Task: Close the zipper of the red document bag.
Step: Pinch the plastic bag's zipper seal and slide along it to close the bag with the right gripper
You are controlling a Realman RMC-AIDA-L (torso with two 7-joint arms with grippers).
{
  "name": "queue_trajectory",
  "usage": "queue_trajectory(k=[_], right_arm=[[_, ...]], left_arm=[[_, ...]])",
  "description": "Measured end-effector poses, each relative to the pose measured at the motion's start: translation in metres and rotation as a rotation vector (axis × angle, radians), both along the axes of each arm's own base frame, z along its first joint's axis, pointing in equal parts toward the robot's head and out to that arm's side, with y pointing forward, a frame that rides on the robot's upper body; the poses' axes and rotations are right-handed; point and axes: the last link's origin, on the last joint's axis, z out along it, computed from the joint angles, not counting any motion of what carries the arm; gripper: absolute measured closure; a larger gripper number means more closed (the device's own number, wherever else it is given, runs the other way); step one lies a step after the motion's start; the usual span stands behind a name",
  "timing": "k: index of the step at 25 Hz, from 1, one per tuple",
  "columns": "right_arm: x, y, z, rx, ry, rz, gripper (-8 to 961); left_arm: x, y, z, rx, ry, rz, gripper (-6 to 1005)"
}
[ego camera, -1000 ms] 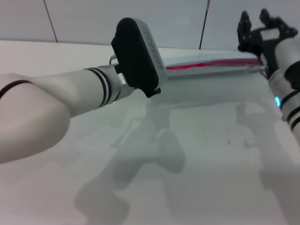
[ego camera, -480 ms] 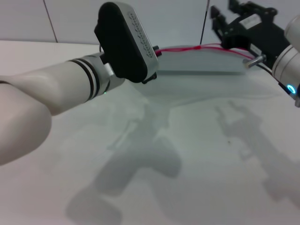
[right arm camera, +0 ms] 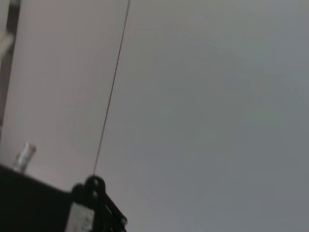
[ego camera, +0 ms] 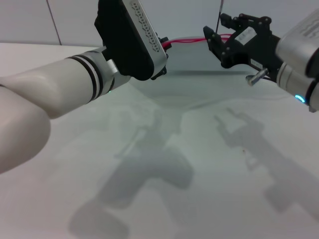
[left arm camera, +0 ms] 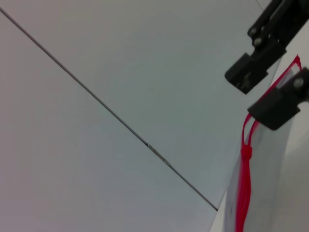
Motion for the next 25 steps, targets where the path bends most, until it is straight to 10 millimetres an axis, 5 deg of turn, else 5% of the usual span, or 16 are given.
queue_trajectory(k=[25], right_arm=[[0.013, 0.011, -0.022, 0.167, -0.361, 0.137, 563]], left_arm=[[0.011, -0.003, -0.001, -0.007, -0.005, -0.03, 945]])
